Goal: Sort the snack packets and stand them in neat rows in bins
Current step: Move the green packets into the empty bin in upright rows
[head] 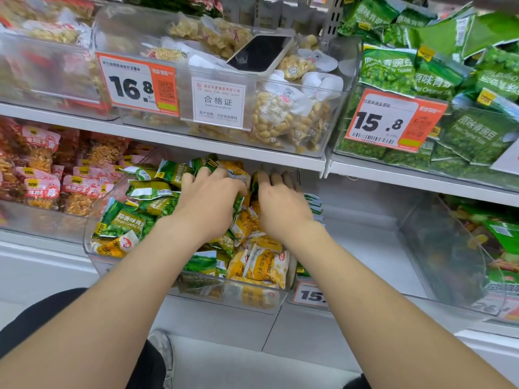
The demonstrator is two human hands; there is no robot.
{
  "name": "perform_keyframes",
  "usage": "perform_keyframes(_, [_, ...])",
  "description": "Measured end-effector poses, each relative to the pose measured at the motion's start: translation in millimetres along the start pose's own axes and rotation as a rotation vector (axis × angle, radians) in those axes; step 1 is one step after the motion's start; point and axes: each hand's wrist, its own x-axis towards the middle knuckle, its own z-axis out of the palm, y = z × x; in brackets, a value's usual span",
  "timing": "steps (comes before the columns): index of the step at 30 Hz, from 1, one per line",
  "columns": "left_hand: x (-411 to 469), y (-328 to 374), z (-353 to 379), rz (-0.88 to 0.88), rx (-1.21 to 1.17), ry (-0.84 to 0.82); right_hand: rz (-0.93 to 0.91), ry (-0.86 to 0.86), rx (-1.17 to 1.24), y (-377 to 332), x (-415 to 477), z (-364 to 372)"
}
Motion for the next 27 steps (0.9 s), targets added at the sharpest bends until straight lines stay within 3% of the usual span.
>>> perform_keyframes(3, [1.1, -5.6, 1.6, -0.037, -0.033, 0.06, 0.029, -0.027, -0.037, 1.4, 11.0, 0.9])
perform_keyframes(8, [-5.2, -11.5, -5.3, -0.016, -0.273, 0.106, 0.078, 0.119, -0.066, -2.3, 1.7, -12.8])
perform_keyframes(12, [-18.3, -9.8, -15.5, 0.0, -0.511, 0.165, 0.01, 0.221, 0.087, -4.0, -26.9, -21.9])
perform_keyframes(17, [-38.3, -4.8, -27.1, 0.002, -0.641, 0.178, 0.01, 0.277, 0.487, 15.4, -63.9, -41.6])
perform_keyframes(22, [-53.1, 16.0, -34.6, -0.061, -0.826, 0.052, 0.08, 0.359, 0.892, 25.7, -100.0, -50.6])
perform_keyframes(24, [-56.2, 24.8, -35.0, -0.085, -0.891, 0.023, 0.099, 0.341, 1.161, 29.9, -109.2, -52.2])
perform_keyframes(27, [-55.7, 39.6, -33.7, -0.208, -1.203, -0.13, 0.183, 0.225, 1.461, 36.9, -117.0, -49.6])
